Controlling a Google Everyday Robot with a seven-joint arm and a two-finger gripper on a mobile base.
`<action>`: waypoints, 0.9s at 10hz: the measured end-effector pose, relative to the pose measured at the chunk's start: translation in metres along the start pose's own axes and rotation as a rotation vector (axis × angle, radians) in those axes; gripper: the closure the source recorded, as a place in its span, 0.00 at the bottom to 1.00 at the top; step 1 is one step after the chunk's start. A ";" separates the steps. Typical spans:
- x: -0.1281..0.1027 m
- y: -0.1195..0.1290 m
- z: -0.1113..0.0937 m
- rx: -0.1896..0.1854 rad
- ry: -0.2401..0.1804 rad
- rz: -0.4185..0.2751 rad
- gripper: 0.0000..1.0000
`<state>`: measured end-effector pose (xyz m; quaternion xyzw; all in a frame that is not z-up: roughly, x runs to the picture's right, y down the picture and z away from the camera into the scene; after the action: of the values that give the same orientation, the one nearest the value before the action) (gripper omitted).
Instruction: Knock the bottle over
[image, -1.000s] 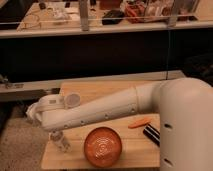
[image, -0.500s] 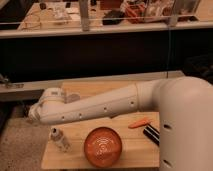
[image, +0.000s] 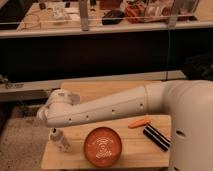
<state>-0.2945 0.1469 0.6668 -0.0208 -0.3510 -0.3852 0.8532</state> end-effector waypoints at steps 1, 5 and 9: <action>0.001 0.003 -0.005 -0.002 0.012 0.005 1.00; 0.013 0.021 -0.020 0.008 0.070 0.054 1.00; 0.027 0.041 -0.028 0.025 0.119 0.132 1.00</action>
<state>-0.2385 0.1496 0.6712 -0.0101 -0.3023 -0.3243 0.8963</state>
